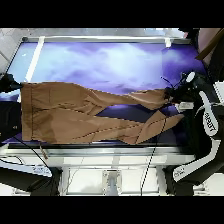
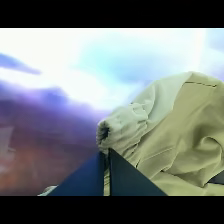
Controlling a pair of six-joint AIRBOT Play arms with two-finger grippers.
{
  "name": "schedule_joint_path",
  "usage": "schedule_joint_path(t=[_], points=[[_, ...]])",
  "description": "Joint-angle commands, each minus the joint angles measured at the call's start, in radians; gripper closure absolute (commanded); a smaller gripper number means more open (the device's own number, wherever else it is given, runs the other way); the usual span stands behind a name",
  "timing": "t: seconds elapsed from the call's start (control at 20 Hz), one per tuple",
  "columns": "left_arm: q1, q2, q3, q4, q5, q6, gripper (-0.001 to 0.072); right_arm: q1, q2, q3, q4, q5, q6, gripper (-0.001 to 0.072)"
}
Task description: Fold the clothes and pants, and hang the long-sleeved shirts on hangers.
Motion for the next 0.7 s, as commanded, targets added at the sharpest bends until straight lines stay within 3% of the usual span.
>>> schedule_joint_path(t=[0.0,0.05,0.1,0.15,0.4,0.65], points=[[0.001,0.001,0.0,0.002,0.0,-0.001,0.0684,0.0,-0.021,-0.017,0.039,-0.047,0.002,0.03],[0.001,0.001,0.0,0.002,0.0,-0.001,0.0684,0.001,-0.029,-0.017,0.053,-0.055,0.001,0.0334],[0.001,0.001,0.0,0.002,0.0,-0.001,0.0684,0.001,-0.034,-0.017,0.074,-0.068,-0.007,0.0593],[0.001,0.001,0.0,0.002,0.0,-0.001,0.0684,0.001,-0.035,-0.016,0.093,-0.085,-0.011,0.0695],[0.013,0.033,0.001,0.002,-0.003,-0.001,0.0684,0.0,0.113,0.045,0.051,-0.002,-0.074,0.0697],[0.07,0.119,0.001,0.014,-0.002,0.0,0.0684,0.0,0.424,0.186,-0.03,0.304,-0.141,0.0697]])
